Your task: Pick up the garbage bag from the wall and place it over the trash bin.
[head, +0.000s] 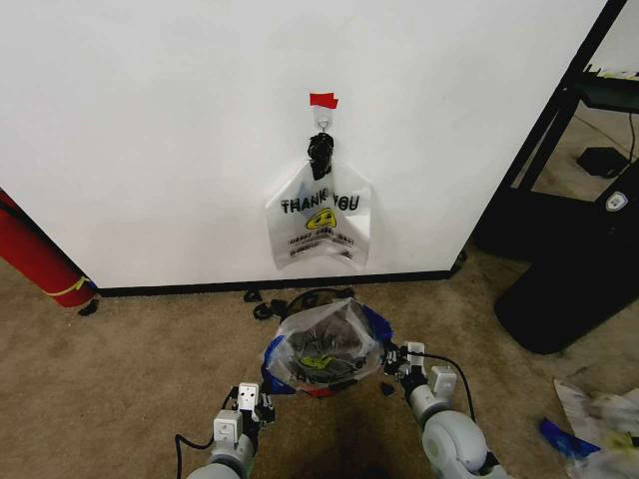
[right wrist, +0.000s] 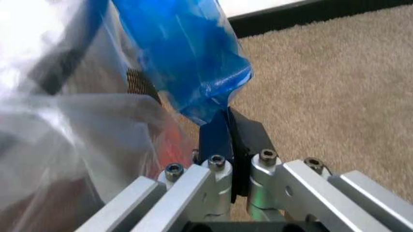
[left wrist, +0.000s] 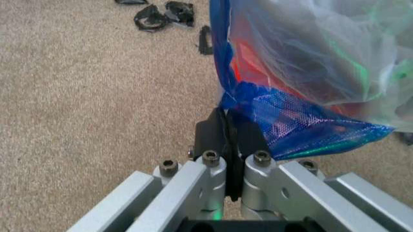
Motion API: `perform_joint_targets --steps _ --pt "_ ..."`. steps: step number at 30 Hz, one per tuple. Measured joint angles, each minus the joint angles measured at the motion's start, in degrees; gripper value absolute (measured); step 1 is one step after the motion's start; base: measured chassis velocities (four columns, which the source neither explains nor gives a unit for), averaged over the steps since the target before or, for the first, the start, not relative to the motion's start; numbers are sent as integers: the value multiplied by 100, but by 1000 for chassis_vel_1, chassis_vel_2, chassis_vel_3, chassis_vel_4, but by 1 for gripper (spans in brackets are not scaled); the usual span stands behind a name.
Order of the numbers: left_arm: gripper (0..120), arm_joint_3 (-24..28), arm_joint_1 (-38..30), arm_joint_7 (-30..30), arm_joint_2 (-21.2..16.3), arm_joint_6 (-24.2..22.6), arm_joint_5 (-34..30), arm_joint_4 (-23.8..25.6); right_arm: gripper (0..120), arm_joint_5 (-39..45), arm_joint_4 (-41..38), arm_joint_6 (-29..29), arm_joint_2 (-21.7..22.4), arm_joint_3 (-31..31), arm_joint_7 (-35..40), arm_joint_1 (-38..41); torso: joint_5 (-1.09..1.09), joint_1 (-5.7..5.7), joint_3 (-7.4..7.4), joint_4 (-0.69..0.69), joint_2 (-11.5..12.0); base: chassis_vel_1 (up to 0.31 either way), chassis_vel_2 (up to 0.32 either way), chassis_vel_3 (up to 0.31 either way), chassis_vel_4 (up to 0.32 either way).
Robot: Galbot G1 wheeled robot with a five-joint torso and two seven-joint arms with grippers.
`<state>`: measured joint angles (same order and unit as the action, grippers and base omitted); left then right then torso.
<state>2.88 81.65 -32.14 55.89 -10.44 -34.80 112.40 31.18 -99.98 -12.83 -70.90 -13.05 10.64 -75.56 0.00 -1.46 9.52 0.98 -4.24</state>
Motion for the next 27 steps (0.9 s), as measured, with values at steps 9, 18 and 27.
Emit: perform_joint_targets --steps 9,18,27 --pt "0 -44 -56 -59 107 -106 121 -194 0 -129 261 76 -12 84 112 266 0 0 0 0 0 0 0 0 0" --pt "0 -88 118 26 52 -165 22 97 0 -259 119 146 29 83 116 109 1 0 0 0 0 0 0 0 0" --pt "34 -282 727 95 -285 -330 382 1016 33 -580 -692 528 238 -317 -133 -696 0 0 -1 0 0 0 0 0 0"
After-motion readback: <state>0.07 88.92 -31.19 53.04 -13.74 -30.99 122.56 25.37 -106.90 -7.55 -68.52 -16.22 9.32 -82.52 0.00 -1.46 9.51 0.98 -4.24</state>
